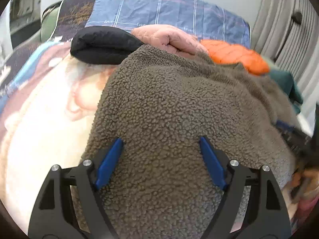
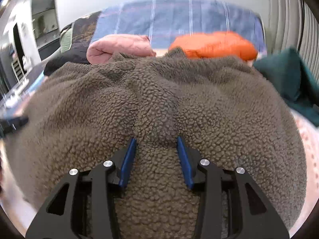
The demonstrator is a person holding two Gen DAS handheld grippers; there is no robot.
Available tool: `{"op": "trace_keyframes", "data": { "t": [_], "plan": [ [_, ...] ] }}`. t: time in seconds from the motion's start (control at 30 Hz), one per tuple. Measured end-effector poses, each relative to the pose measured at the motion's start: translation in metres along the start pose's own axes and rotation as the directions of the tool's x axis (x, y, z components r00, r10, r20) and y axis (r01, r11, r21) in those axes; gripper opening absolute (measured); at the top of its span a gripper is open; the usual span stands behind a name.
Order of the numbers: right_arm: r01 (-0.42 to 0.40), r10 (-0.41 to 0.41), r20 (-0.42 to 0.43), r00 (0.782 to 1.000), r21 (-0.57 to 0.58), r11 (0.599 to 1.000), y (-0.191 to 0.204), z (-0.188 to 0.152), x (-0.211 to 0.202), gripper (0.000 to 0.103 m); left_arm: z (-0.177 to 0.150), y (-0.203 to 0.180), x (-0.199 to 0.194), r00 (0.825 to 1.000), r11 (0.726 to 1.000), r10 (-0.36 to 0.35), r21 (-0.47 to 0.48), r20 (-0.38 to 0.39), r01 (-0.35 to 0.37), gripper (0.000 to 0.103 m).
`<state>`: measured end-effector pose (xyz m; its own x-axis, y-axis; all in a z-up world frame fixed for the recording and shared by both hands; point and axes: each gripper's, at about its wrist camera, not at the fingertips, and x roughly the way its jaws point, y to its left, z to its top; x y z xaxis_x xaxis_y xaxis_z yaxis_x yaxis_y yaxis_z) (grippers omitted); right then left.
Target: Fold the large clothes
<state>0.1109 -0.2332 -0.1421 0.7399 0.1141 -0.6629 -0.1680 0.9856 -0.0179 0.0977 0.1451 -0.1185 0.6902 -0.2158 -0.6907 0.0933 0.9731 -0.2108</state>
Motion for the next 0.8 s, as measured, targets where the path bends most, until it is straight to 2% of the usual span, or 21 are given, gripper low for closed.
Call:
{"op": "trace_keyframes", "data": {
  "t": [0.07, 0.23, 0.47, 0.6, 0.73, 0.8],
  "plan": [
    [0.017, -0.017, -0.003, 1.000, 0.003, 1.000, 0.003, 0.002, -0.011, 0.046, -0.001, 0.001, -0.006, 1.000, 1.000, 0.002, 0.000, 0.003, -0.002, 0.082],
    [-0.038, 0.038, -0.003, 0.999, 0.076, 0.996, -0.005, -0.002, -0.037, 0.056, -0.009, 0.007, -0.022, 1.000, 1.000, -0.015, -0.011, 0.025, 0.016, 0.082],
    [-0.068, 0.068, 0.004, 0.998, 0.136, 0.988, -0.012, -0.020, -0.068, 0.059, -0.027, 0.033, -0.049, 0.997, 0.993, -0.040, -0.107, 0.070, 0.048, 0.080],
    [-0.050, 0.051, -0.003, 0.999, 0.105, 0.993, -0.003, -0.022, -0.077, 0.063, -0.033, 0.047, -0.062, 0.995, 0.987, -0.039, -0.152, 0.088, 0.052, 0.080],
    [-0.060, 0.061, 0.000, 0.998, 0.103, 0.993, 0.002, -0.023, -0.080, 0.064, -0.039, 0.056, -0.049, 1.000, 0.986, -0.001, -0.165, 0.028, 0.005, 0.080],
    [-0.049, 0.050, -0.009, 0.999, 0.094, 0.994, 0.002, -0.027, -0.080, 0.064, -0.044, 0.061, -0.037, 1.000, 0.982, -0.019, -0.189, 0.003, 0.019, 0.081]
  ]
}}
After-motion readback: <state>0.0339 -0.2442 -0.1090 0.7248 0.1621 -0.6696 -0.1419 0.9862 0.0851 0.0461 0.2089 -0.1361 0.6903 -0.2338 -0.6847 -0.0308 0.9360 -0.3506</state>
